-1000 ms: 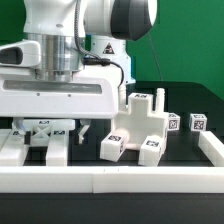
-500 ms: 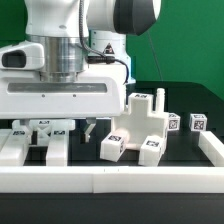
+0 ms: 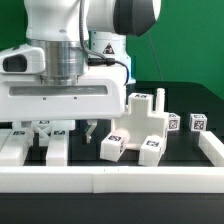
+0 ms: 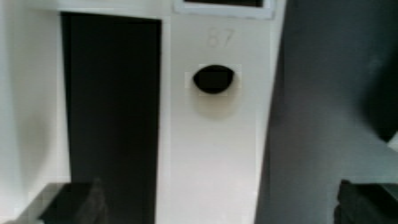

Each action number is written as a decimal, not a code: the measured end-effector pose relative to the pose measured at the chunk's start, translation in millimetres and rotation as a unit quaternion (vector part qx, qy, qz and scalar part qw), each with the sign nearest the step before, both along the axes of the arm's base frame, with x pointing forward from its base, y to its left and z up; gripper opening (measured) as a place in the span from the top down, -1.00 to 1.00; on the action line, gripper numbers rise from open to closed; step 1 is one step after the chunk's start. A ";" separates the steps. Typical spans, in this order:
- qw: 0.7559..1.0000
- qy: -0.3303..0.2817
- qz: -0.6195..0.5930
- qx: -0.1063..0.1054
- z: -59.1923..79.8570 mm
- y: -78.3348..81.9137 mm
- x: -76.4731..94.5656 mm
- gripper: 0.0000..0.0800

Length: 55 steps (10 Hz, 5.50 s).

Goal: Assemble chair

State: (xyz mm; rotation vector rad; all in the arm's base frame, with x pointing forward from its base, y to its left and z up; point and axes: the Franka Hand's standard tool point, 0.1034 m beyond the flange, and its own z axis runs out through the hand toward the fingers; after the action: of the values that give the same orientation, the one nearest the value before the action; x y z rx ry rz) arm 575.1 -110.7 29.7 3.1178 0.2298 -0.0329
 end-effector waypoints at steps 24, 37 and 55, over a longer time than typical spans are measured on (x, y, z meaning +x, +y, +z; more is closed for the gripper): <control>1.000 0.009 -0.008 -0.002 -19.4 2.5 -13.1 0.28; 0.988 -0.005 -0.151 0.011 30.7 3.9 -15.9 0.28; 0.955 -0.017 -0.292 0.045 118.3 115.0 -13.6 0.28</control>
Offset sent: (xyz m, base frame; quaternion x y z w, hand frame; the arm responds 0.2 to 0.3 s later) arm 0.0000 -0.0006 -0.0141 0.0220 0.0190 -0.0027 0.9996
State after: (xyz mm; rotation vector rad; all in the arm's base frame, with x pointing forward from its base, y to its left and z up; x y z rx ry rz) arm 561.4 4.2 147.9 3.1418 -0.7116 0.0245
